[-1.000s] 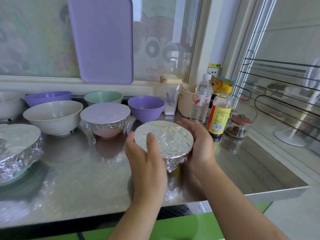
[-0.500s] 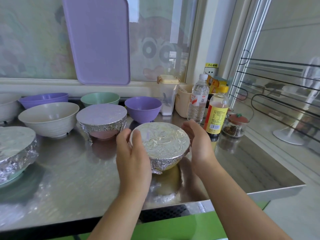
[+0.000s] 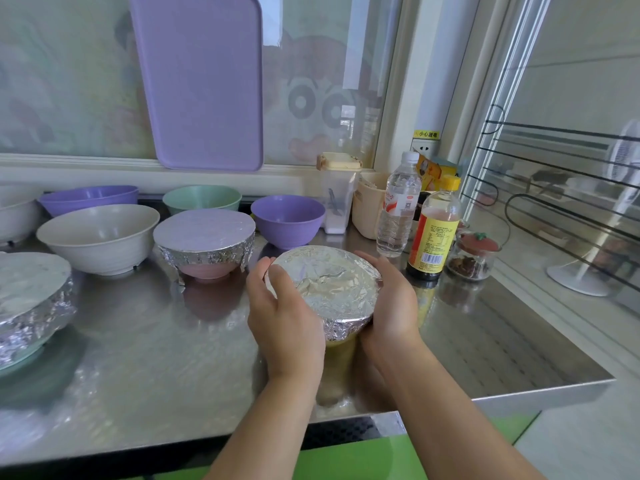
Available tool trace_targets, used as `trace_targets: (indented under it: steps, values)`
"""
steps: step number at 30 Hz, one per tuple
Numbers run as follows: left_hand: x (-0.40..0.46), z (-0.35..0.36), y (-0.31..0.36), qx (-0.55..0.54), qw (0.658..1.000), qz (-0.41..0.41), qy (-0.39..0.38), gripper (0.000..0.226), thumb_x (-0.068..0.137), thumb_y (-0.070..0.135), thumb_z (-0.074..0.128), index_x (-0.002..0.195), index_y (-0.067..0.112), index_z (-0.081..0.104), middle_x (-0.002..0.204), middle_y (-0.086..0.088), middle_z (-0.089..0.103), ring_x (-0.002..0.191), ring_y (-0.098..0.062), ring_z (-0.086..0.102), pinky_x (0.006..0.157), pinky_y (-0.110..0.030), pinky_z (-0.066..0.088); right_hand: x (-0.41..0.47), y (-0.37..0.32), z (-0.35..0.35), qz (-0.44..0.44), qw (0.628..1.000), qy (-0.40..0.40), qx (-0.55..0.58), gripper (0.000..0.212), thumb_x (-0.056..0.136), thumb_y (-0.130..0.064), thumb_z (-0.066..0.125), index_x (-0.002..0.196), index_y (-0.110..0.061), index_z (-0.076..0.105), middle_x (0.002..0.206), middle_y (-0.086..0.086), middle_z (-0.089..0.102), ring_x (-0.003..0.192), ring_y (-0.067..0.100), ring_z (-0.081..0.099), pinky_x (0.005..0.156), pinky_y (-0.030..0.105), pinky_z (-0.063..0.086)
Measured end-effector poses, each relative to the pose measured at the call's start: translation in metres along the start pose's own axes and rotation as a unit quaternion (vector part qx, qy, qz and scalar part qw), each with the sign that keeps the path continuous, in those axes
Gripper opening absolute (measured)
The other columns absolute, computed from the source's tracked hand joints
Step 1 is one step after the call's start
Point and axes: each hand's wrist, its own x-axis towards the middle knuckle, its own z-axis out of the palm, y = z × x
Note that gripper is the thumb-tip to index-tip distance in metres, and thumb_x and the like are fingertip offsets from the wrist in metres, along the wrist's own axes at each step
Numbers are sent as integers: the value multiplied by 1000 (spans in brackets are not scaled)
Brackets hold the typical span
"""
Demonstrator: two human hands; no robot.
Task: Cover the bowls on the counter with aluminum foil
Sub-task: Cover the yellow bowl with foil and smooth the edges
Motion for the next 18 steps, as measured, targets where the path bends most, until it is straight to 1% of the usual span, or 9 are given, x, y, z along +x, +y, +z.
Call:
trace_targets:
  steps: [4,6,7,9,11,13,15,17,18]
  values:
    - [4,-4,1,12,999,-11,-34,32,108,41,43,130,30,62,125,5,68,111,-19,63,92,-35,47,-3,-2,0,2,1000,6,-11,29,102,-21,55,113,-19,82,109,11,80,103,32,78,104,55,57]
    - [7,-10,3,31,997,-23,-66,36,107,48,44,136,33,57,133,6,64,110,-14,63,98,-38,47,-7,-5,1,10,1000,-3,-19,28,103,-22,56,114,-17,81,110,11,80,103,31,78,105,53,56]
    - [8,-13,4,48,995,-17,-85,40,106,50,45,140,32,53,138,7,61,115,-15,61,103,-40,45,-8,-7,0,9,1000,-10,-25,28,104,-23,56,115,-15,80,109,10,80,103,29,78,106,52,55]
    - [8,-19,3,80,990,12,-113,46,104,52,49,144,30,49,142,6,58,126,-19,57,112,-43,42,-11,-8,0,9,999,-15,-33,31,107,-28,54,118,-12,79,109,10,81,103,27,78,106,50,55]
    - [5,-25,1,102,984,52,-138,47,103,53,54,143,30,47,142,9,58,130,-15,55,114,-41,42,-14,-7,-1,10,999,-19,-39,36,109,-33,52,120,-11,77,111,11,80,105,28,77,108,52,54]
    - [0,-29,-2,110,978,74,-160,42,102,54,56,139,36,46,137,16,60,126,-7,57,110,-37,45,-17,-4,-1,10,999,-21,-45,40,109,-39,50,120,-12,78,111,11,80,107,28,77,109,52,53]
    - [-2,-31,-4,118,974,83,-172,39,101,56,55,136,40,45,130,20,63,117,-5,61,101,-35,47,-19,-2,-1,11,999,-13,-47,43,109,-44,48,118,-14,78,110,9,81,106,26,77,108,49,54]
    - [0,-33,-5,132,971,87,-180,44,101,59,51,138,37,45,130,17,64,115,-8,61,96,-32,45,-20,-1,-2,18,999,-5,-51,46,109,-47,47,119,-13,77,109,8,81,104,26,78,108,47,54]
    - [1,-34,-5,142,969,92,-179,53,100,64,49,142,32,45,134,13,64,119,-11,60,98,-34,45,-20,-2,-3,23,998,-6,-59,47,109,-47,47,119,-12,76,108,9,81,104,26,78,107,47,54]
